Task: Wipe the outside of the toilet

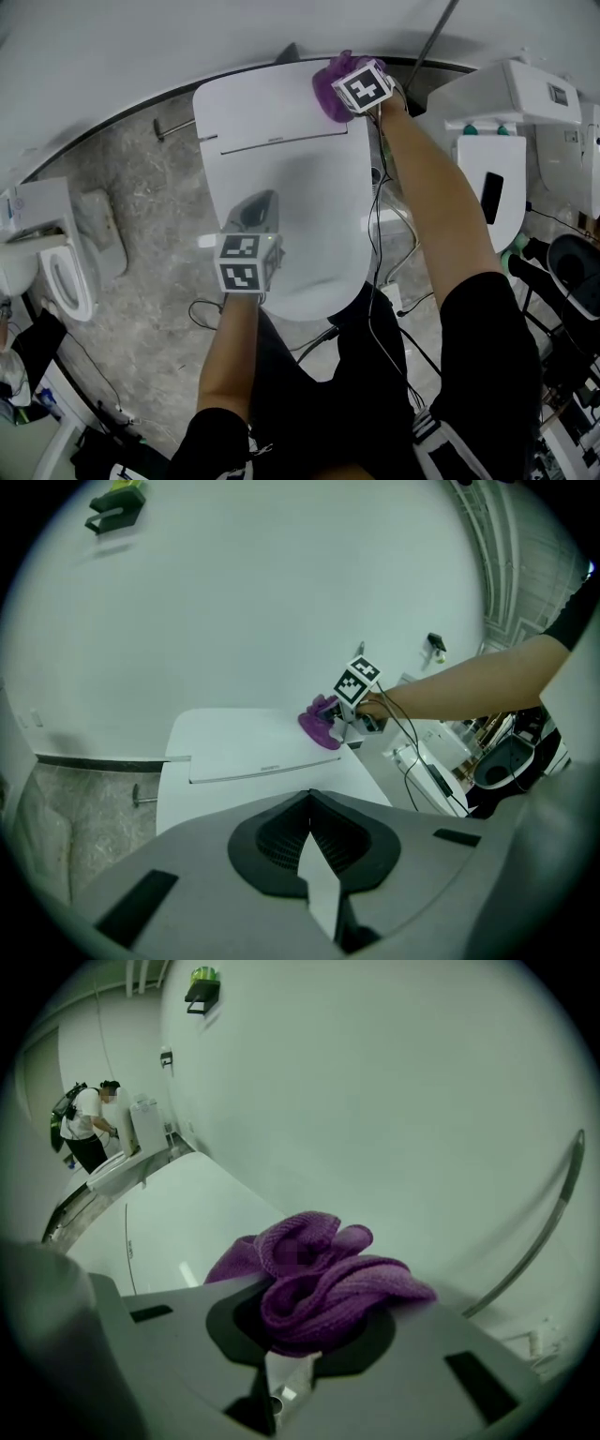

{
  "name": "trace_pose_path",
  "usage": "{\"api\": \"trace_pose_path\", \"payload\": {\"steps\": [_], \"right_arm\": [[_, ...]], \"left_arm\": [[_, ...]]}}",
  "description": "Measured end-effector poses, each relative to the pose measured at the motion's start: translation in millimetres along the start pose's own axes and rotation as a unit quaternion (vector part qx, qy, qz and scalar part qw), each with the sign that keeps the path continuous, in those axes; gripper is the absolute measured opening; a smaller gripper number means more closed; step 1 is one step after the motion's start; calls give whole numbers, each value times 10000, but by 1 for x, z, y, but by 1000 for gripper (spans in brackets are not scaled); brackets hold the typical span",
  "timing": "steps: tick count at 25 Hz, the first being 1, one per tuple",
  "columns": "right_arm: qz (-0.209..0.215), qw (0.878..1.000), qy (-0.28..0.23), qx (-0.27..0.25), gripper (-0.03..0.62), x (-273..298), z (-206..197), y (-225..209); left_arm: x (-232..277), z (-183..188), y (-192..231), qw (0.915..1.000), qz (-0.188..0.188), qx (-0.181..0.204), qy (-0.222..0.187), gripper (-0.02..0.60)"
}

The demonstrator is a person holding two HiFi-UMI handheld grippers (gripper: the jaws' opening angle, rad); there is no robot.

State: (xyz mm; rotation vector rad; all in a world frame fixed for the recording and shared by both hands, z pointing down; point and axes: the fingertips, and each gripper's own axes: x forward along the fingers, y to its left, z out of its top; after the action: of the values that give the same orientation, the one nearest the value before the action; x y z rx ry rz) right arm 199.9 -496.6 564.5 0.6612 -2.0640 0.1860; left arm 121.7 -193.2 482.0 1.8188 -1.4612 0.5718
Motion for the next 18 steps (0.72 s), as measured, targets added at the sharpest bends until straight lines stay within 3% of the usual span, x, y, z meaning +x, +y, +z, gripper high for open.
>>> {"api": "trace_pose_path", "payload": {"steps": [3, 6, 13, 18], "right_arm": [[245, 9993, 265, 61, 69, -6, -18, -15], [537, 9985, 50, -36, 69, -13, -28, -29], [815, 9829, -889, -1393, 69, -15, -31, -28], [783, 9818, -1381, -1038, 69, -15, -38, -43]], "left_arm": [[1, 5, -10, 9999, -48, 75, 104, 6], [3, 9, -20, 9996, -60, 174, 233, 6], [22, 13, -31, 9982, 45, 421, 415, 6], [36, 4, -41, 9971, 120, 436, 610, 6]]}}
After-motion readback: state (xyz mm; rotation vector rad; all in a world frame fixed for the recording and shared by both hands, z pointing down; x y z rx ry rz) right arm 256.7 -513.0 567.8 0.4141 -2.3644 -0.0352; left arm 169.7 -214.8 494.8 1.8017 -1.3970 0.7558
